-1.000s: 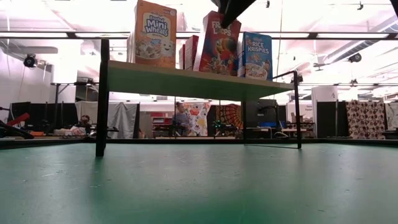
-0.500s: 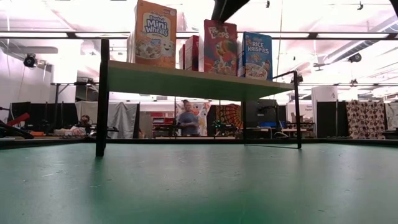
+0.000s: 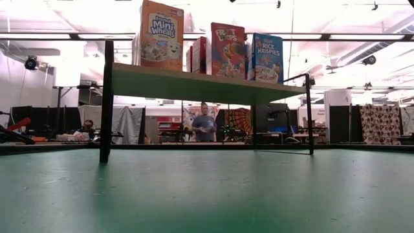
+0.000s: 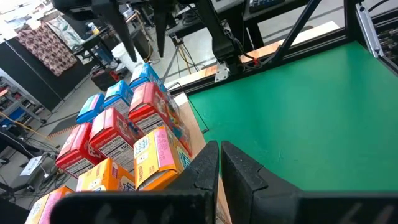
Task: Stack cereal on shelf
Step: Put the red cereal box on the shelf aligned with other red cereal boxes
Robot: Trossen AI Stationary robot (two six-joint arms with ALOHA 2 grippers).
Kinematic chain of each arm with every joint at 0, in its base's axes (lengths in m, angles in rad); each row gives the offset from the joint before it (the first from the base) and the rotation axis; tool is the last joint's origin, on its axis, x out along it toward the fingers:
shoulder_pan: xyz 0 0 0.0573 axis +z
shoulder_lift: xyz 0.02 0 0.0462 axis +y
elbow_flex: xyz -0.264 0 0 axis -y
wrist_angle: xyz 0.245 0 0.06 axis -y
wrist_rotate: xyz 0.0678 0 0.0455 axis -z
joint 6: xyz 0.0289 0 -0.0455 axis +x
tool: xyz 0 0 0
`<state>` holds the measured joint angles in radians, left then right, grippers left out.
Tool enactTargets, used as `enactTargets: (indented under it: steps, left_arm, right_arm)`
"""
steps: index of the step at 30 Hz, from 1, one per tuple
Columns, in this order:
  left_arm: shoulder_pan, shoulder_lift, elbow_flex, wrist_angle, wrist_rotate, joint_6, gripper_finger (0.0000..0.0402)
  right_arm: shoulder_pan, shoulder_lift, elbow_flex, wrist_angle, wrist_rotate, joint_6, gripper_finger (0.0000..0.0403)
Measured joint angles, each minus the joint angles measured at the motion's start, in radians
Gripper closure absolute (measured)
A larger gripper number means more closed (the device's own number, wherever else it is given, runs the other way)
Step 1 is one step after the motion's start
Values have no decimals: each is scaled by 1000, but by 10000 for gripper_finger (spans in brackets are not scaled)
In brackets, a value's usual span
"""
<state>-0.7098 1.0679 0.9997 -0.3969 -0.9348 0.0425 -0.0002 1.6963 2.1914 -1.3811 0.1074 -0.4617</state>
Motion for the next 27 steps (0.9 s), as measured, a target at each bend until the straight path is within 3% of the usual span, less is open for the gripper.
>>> enactTargets:
  steps: [10,19,27]
  left_arm:
    - [0,0,0,0,0,0,400]
    - [0,-1,0,5,0,70,400]
    - [0,-16,16,7,-1,133,400]
  right_arm:
    - [-23,-32,-15,-71,43,-3,386]
    - [-123,-34,-74,-34,39,-56,390]
    - [-167,-34,-126,10,-37,-75,390]
